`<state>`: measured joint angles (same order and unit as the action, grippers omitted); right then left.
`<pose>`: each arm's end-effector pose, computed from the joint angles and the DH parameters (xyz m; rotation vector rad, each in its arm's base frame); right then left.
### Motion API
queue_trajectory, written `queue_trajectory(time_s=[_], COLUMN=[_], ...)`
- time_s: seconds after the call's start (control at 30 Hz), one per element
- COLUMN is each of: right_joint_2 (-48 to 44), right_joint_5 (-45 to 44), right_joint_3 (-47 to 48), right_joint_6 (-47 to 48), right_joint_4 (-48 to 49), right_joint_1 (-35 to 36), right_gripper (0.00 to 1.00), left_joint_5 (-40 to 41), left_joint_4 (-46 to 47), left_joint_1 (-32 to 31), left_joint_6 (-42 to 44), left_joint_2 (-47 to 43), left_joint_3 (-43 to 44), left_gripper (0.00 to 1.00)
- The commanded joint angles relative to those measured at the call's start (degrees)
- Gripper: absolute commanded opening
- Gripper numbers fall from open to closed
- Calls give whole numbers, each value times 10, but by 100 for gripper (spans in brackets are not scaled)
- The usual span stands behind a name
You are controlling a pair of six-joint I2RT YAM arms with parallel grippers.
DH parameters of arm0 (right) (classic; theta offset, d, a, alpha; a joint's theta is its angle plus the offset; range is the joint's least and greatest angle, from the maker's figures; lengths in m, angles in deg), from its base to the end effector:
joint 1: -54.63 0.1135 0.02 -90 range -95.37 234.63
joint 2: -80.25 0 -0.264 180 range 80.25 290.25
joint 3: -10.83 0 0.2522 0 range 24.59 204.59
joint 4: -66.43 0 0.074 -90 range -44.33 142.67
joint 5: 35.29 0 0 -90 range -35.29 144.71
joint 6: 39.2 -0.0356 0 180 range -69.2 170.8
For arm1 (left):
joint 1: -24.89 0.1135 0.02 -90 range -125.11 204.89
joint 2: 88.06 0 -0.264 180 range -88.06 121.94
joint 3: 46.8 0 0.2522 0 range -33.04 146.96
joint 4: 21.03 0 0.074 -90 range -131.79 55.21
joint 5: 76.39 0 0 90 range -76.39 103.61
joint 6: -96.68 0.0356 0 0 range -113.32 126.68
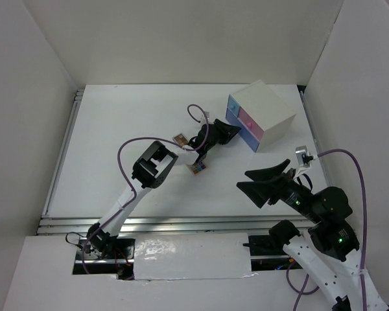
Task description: Organize the makeup
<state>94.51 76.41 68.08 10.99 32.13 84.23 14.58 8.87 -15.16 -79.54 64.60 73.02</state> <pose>0.0409 0.0383 0.3667 -0.2025 1.5434 1.2466 0.4412 -0.3701 0.0924 -0.7625 1.7498 -1.6101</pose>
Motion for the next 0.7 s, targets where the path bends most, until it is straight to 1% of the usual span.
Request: queue_trajectory(time_s=[0.0, 0.07, 0.1, 0.2, 0.27, 0.37, 0.57, 0.67], right_joint_2=[5, 8, 9, 10, 10, 11, 11, 9], right_joint_5=[7, 10, 11, 14, 14, 14, 14, 16], right_joint_3=[-4, -5, -6, -9, -11, -11, -12, -12], right_joint_6=[-1, -1, -1, -3, -4, -4, -4, -4], right_joint_4=[28, 29, 29, 33, 36, 37, 36, 37], right_joint_1=[-1, -1, -1, -1, -1, -1, -1, -1], right_gripper=[95, 95, 95, 94, 94, 94, 94, 93], left_joint_5=[-4, -4, -4, -4, -5, -14, -15, -12], left_joint_4=[25, 32, 38, 50, 53, 62, 62, 57], left_joint_1=[-5, -6, -6, -6, -8, -7, -8, -8], left_joint_6=[-4, -6, -7, -12, -15, -22, -21, -18], left_joint_2=[6, 3, 3, 4, 8, 16, 26, 23], left_joint_3=[2, -1, -2, -4, -2, 4, 19, 15], left_gripper=[43, 46, 51, 58, 59, 58, 47, 45])
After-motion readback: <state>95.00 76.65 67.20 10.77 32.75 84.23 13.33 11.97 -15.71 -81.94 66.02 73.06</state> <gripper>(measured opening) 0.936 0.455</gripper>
